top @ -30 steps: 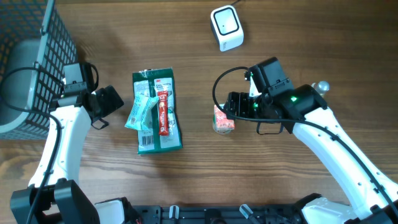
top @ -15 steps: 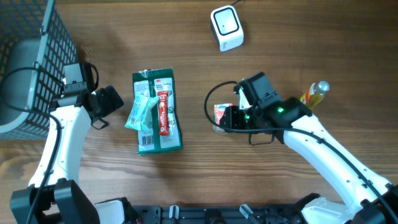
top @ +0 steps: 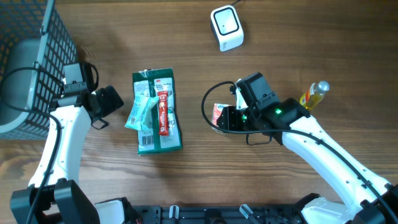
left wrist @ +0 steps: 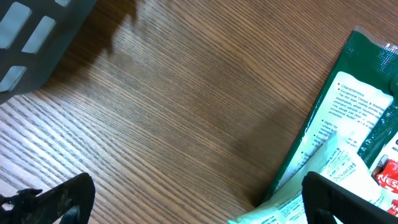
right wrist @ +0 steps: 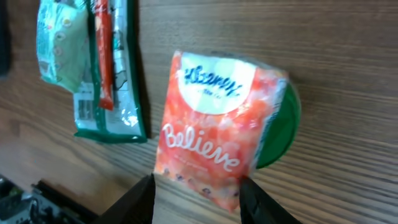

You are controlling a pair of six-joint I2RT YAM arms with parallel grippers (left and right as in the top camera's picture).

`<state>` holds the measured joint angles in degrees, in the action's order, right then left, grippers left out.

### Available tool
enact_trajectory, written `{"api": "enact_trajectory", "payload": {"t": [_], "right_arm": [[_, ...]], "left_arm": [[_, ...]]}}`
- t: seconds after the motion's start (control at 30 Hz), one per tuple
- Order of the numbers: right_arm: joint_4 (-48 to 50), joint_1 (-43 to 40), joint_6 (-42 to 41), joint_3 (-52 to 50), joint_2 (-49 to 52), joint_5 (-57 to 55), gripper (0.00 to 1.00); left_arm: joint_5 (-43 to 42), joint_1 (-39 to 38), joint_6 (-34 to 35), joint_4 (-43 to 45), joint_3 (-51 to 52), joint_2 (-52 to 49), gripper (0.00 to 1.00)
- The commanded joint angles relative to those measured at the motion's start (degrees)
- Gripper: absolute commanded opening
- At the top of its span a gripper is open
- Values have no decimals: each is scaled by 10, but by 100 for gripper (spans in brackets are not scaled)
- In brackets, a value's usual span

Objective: Scan the item barcode

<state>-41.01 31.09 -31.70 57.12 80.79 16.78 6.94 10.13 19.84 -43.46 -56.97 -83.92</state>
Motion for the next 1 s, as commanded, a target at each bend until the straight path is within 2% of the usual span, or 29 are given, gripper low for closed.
{"api": "enact_trajectory", "payload": {"t": [0.0,0.3,0.97], "right_arm": [[7,3,-19,-7,6,-38,45],[84,2,-29,-21,22,27,40],[105,2,-13,-19,15,22,45]], "left_arm": [[-3,3,-1,1,-8,9,100],[-3,3,-1,1,-8,9,100],[-3,3,-1,1,-8,9,100]]}}
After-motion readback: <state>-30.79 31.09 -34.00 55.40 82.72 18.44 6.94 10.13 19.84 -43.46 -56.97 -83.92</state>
